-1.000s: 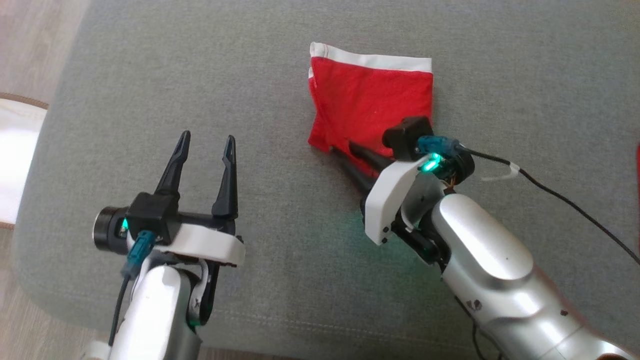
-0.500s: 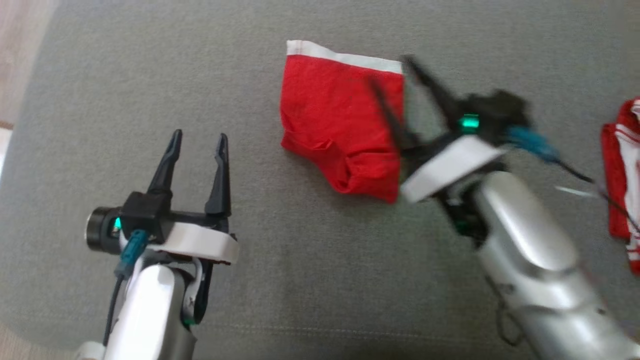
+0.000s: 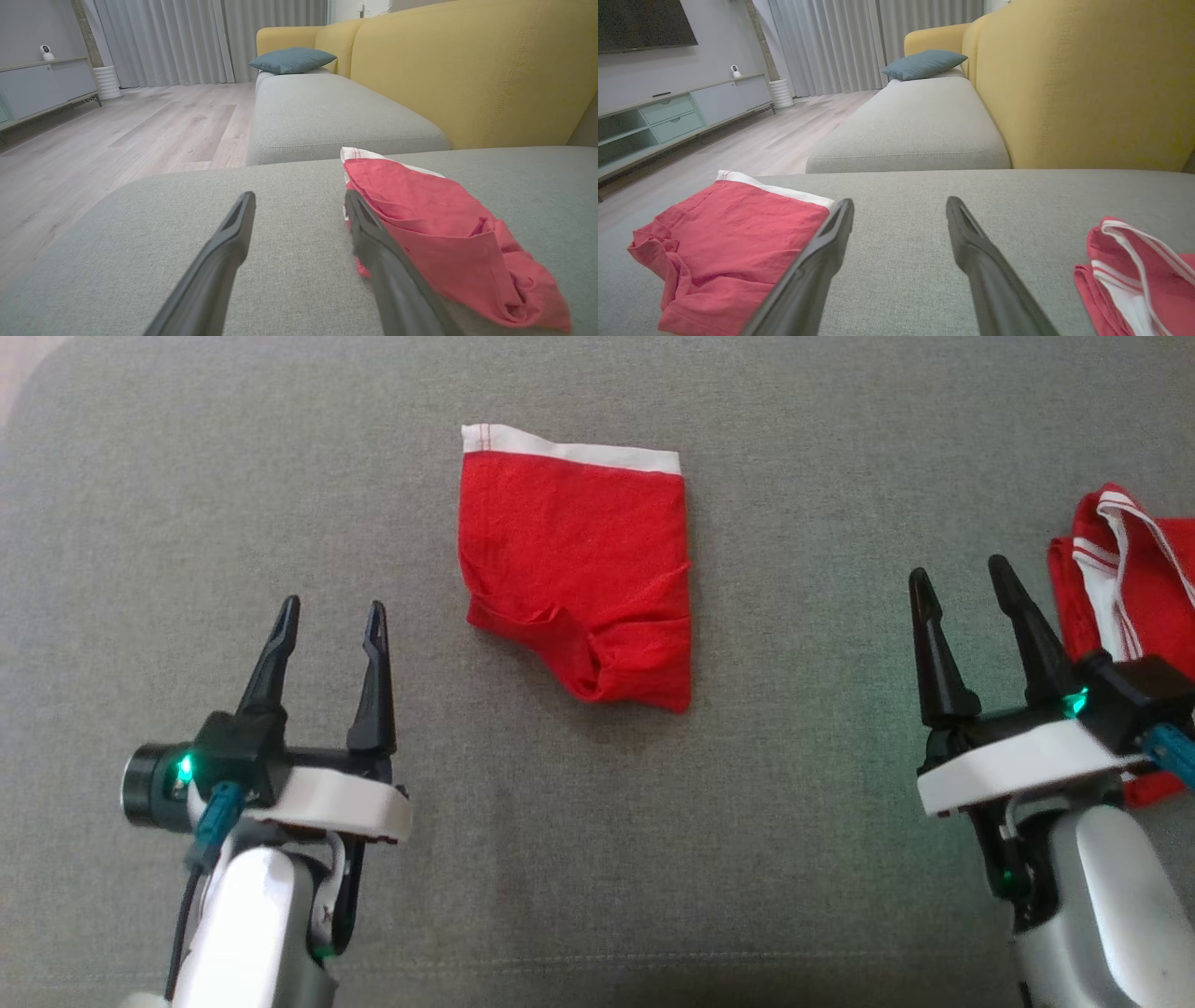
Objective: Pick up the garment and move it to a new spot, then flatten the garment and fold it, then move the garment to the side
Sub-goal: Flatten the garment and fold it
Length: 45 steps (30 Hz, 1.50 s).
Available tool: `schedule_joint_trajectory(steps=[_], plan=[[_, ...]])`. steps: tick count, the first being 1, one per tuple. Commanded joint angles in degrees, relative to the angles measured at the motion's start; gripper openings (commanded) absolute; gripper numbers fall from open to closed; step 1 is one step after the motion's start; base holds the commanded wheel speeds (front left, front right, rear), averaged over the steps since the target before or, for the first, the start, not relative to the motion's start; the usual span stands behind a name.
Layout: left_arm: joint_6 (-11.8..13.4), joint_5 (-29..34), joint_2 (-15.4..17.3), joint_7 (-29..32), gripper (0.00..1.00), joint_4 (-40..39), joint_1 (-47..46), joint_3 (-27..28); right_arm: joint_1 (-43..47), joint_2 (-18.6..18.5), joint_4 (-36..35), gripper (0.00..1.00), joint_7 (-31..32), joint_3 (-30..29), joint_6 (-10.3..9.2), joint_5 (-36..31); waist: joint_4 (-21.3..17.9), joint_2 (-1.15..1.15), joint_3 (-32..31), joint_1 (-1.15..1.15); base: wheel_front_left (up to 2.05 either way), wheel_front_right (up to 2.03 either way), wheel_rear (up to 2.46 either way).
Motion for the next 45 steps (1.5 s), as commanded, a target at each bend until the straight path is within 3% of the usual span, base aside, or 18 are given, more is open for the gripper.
schedule_joint_trajectory(steps=[1,20,21,22,27,34,40,45], plan=[[0.36,0.35,1.18,-0.29,1.00,-2.16,-1.09,2.18,-0.08,0.68,-3.25,1.00,0.45,0.75,0.20,-0.42,-0.20,0.00,0.06,0.00,0.00,0.00,0.00],[0.96,0.15,1.77,-0.29,1.00,-1.46,-1.28,2.50,2.11,2.96,-7.60,1.00,3.32,-0.03,0.20,-1.06,-1.08,0.00,0.04,0.00,0.00,0.00,0.00],[0.98,0.17,1.79,-0.29,1.00,-1.50,-1.41,2.49,1.69,3.03,-7.31,0.64,3.44,0.66,0.20,-0.80,-1.09,0.00,0.17,0.00,0.00,0.00,0.00],[0.98,0.19,1.79,-0.29,1.00,-1.54,-1.55,2.47,1.05,3.09,-6.82,0.00,3.59,1.66,0.20,-0.50,-1.09,0.00,0.36,0.00,0.00,0.00,0.00],[0.66,0.27,1.65,-0.29,1.00,-1.60,-2.80,1.95,-4.87,3.38,-0.96,0.00,4.09,10.64,0.20,1.35,-0.14,0.00,1.48,0.00,0.00,0.00,0.00],[0.06,0.29,0.94,-0.29,1.00,-1.48,-4.40,0.64,-15.14,4.07,13.67,0.00,2.65,24.87,0.20,5.39,3.39,0.00,2.55,0.00,0.00,0.00,0.00],[-0.26,0.23,0.21,-0.29,1.00,-1.32,-5.65,-0.46,-21.65,4.33,24.57,0.00,1.17,30.65,0.20,8.84,6.90,0.00,3.51,0.00,0.00,0.00,0.00],[-0.28,0.31,-0.07,-0.29,1.00,-1.22,-6.01,-0.75,-24.54,4.37,29.19,0.00,0.52,35.12,0.20,13.25,8.38,0.00,3.83,0.00,0.00,0.00,0.00]])
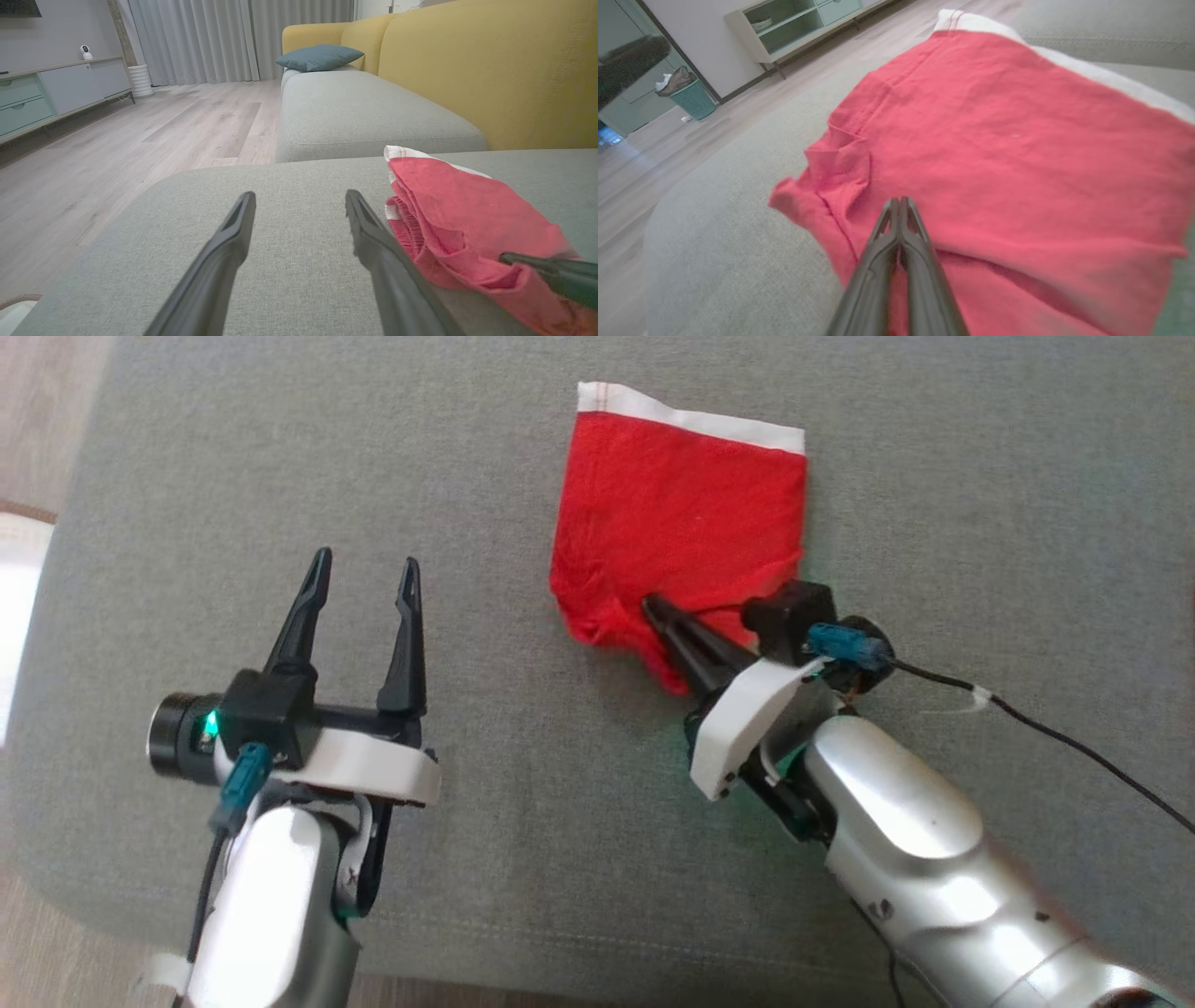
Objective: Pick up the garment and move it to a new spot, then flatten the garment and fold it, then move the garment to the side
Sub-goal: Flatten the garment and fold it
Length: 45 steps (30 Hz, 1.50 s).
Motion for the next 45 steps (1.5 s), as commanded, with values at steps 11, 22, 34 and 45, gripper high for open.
schedule_joint_trajectory(steps=[11,22,34,45], plan=[[-0.02,0.35,0.26,-0.29,1.00,-2.04,-1.60,1.79,-5.11,1.40,2.17,0.00,-1.67,12.06,0.20,8.67,0.39,0.00,0.64,0.00,0.00,0.00,0.00],[0.19,0.58,0.42,-0.29,1.00,-1.83,-0.68,2.39,-6.92,1.41,1.92,0.00,-8.46,16.47,0.20,13.13,-0.83,0.00,-0.65,0.00,0.00,0.00,0.00],[1.67,0.40,2.90,-0.29,1.00,-3.01,4.31,5.49,7.60,-4.34,-12.22,1.00,-12.23,-14.09,0.20,0.81,-7.37,0.00,-5.42,0.00,0.00,0.00,0.00],[2.12,-0.50,3.91,0.27,1.00,-4.19,7.72,6.03,24.44,-1.98,-30.32,1.00,-2.62,-33.83,0.20,-11.41,-9.74,0.00,-9.15,0.00,0.00,0.00,0.00]])
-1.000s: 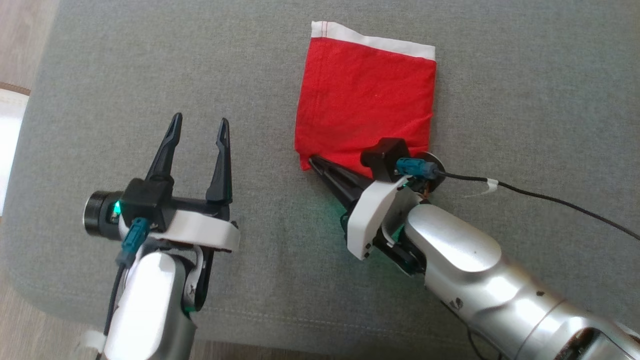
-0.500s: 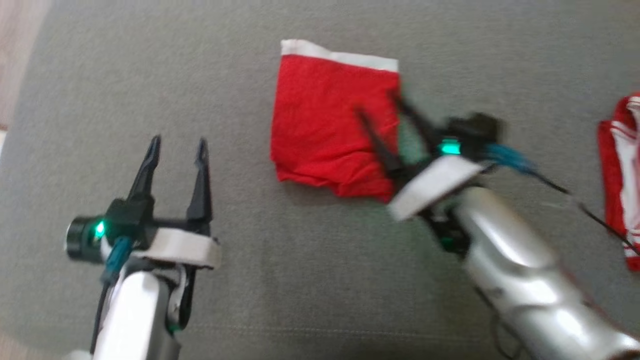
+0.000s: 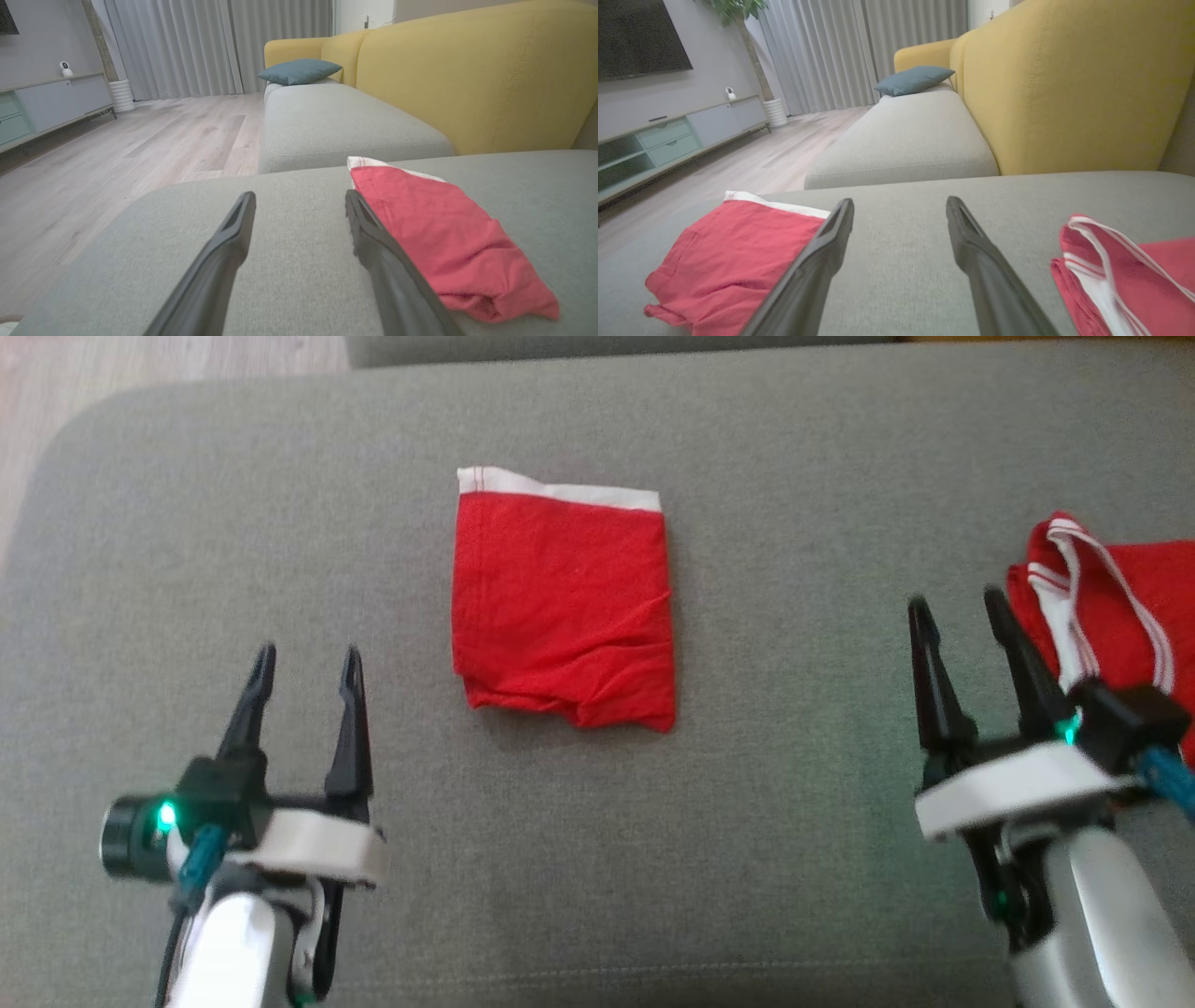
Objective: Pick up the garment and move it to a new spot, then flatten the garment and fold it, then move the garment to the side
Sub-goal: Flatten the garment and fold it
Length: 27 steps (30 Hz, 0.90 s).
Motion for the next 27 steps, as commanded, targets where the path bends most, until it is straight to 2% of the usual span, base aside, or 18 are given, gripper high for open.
schedule_joint_trajectory(steps=[1,11,19,27], plan=[[0.48,-0.15,1.28,0.33,1.00,-2.24,-0.64,2.64,0.20,0.45,-2.95,1.00,0.54,0.60,0.20,-0.71,-0.50,0.00,-0.90,0.00,0.00,0.00,0.00],[1.21,-0.15,2.41,2.27,1.00,-4.31,4.78,2.21,9.64,2.26,-11.25,1.00,7.06,-2.81,0.20,-3.83,-1.41,0.00,-5.38,0.00,0.00,0.00,0.00],[1.89,-0.46,2.75,3.92,1.00,-5.43,8.71,1.80,13.21,2.67,-13.10,1.00,9.38,-2.82,0.20,-4.18,-1.12,0.00,-9.26,0.00,0.00,0.00,0.00],[2.43,-0.57,2.96,4.83,1.00,-6.15,10.22,1.33,14.38,2.94,-14.20,1.00,10.61,-2.41,0.20,-4.25,-0.82,0.00,-10.13,0.00,0.00,0.00,0.00]])
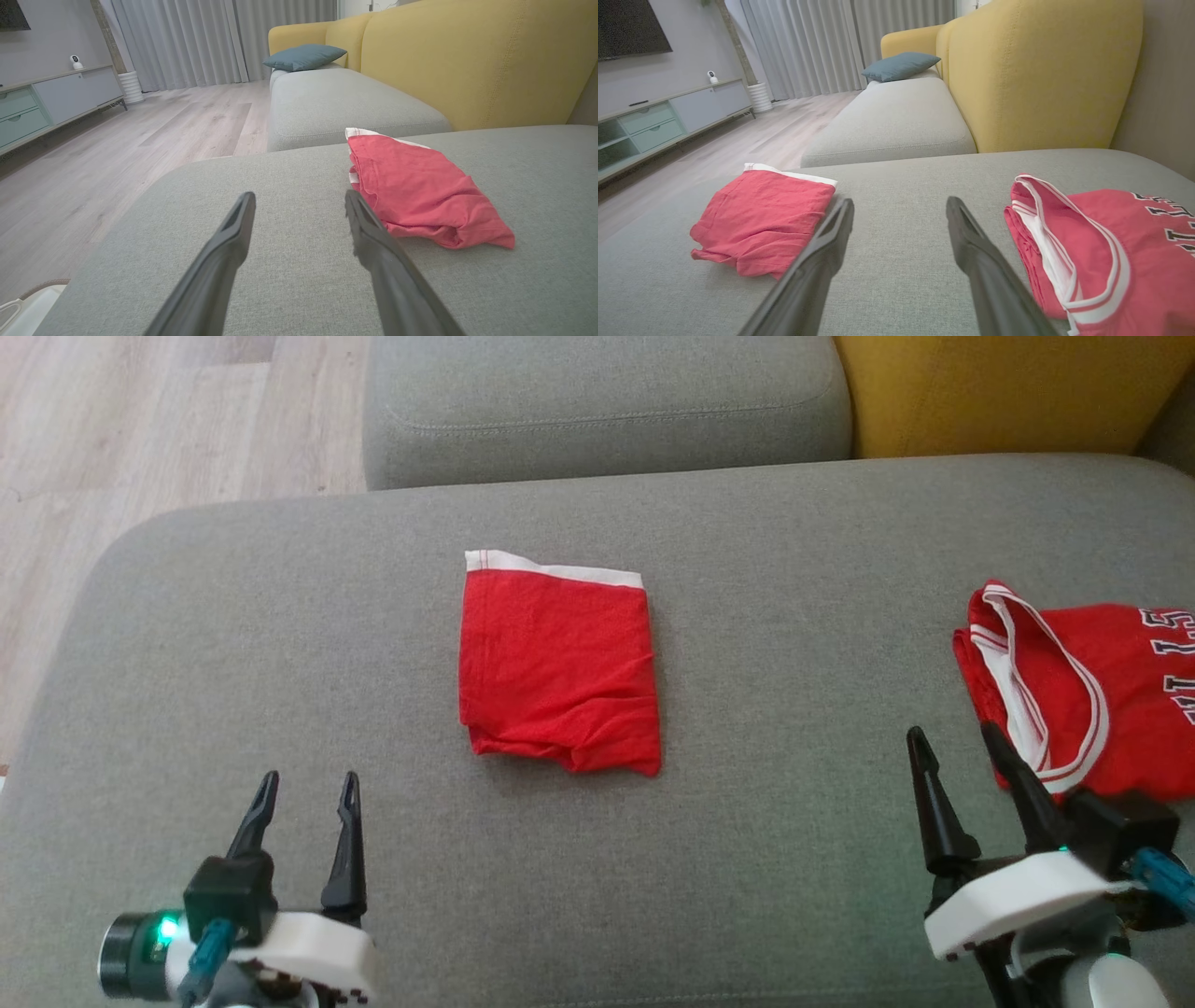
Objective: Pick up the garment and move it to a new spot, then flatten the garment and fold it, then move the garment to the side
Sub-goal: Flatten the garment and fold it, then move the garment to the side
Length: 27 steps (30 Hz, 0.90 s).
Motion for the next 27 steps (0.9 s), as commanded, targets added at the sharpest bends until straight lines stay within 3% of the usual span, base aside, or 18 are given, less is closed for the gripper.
schedule_joint_trajectory(steps=[1,20,27], plan=[[0.48,-0.39,1.08,0.03,1.00,-2.23,-2.20,1.71,-1.58,-0.12,-2.59,1.00,0.25,1.36,0.20,-0.57,0.01,0.00,-0.09,0.00,0.00,0.00,0.00],[1.18,-0.43,2.06,-0.42,1.00,-1.32,-3.63,1.22,-1.94,0.20,-2.75,1.00,0.84,0.76,0.20,-0.50,0.02,0.00,0.22,0.00,0.00,0.00,0.00],[0.74,-0.25,2.18,-1.02,1.00,-1.61,-7.05,0.47,-3.87,0.25,-2.83,1.00,1.23,0.56,0.20,-0.23,1.62,0.00,3.77,0.00,0.00,0.00,0.00]])
